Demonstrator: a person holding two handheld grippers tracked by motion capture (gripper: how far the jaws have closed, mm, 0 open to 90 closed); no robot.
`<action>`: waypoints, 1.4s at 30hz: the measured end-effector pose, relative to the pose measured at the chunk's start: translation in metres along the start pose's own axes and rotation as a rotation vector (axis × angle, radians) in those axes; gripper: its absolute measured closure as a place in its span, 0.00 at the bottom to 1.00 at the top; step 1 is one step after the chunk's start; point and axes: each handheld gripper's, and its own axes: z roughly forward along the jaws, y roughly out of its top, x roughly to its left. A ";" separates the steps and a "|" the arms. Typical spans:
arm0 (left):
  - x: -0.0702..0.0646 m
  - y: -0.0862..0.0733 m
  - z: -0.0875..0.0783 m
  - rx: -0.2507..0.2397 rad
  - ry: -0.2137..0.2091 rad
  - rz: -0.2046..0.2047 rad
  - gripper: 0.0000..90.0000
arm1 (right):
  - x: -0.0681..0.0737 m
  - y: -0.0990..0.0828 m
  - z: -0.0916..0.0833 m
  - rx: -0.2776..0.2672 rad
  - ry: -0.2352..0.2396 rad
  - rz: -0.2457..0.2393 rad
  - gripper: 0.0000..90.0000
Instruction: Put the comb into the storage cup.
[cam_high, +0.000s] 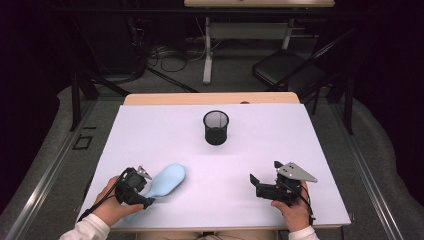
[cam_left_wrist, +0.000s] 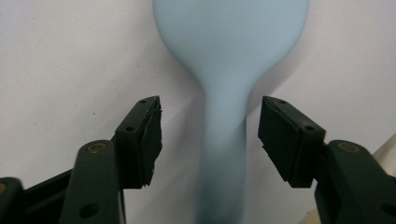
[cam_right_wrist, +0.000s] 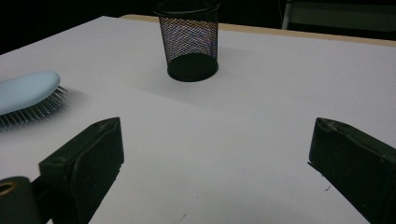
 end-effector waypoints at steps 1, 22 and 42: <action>-0.001 0.000 0.000 0.000 0.002 -0.004 0.46 | 0.000 0.000 0.000 0.000 0.000 0.000 0.03; -0.004 0.009 0.009 0.040 0.005 0.022 0.60 | 0.000 0.000 0.000 0.002 0.001 -0.003 0.04; -0.007 0.011 0.014 0.059 0.004 0.026 0.73 | 0.000 0.000 0.000 0.004 0.001 -0.002 0.04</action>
